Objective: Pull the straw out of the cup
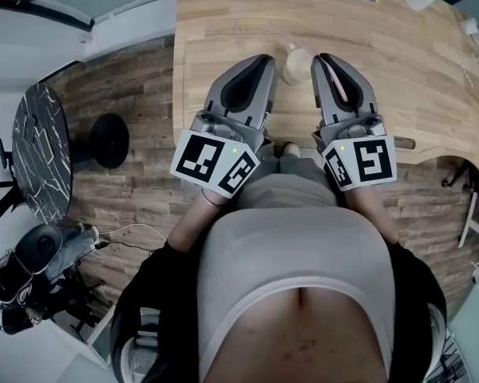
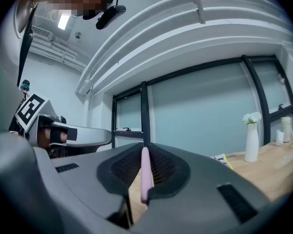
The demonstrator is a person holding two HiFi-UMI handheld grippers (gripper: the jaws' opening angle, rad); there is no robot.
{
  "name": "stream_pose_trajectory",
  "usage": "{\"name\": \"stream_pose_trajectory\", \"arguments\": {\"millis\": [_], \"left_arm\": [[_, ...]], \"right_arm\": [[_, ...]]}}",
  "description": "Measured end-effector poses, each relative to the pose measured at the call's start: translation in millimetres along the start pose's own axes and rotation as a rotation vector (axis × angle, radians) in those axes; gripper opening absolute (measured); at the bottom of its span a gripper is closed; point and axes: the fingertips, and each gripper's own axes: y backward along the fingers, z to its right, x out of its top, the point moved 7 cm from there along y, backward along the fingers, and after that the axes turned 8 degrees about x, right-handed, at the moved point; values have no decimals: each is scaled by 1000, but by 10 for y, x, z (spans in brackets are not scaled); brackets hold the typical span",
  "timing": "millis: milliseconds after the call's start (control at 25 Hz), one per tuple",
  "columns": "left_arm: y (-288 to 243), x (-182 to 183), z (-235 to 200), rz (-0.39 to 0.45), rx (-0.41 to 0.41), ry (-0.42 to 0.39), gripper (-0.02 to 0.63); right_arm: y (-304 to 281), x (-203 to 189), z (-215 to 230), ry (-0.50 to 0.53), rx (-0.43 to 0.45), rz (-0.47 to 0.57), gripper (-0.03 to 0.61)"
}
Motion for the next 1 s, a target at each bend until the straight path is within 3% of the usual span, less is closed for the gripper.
{"name": "stream_pose_trajectory", "arguments": {"millis": [520,1000], "left_arm": [[0,-26,-84,-17,-90,-21,14],[155,-44,386,3,-104,-45,14]], "right_arm": [[-4,-64,-146,-1,-74,29,51],[477,64,-131,-1,-86,47,51]]}}
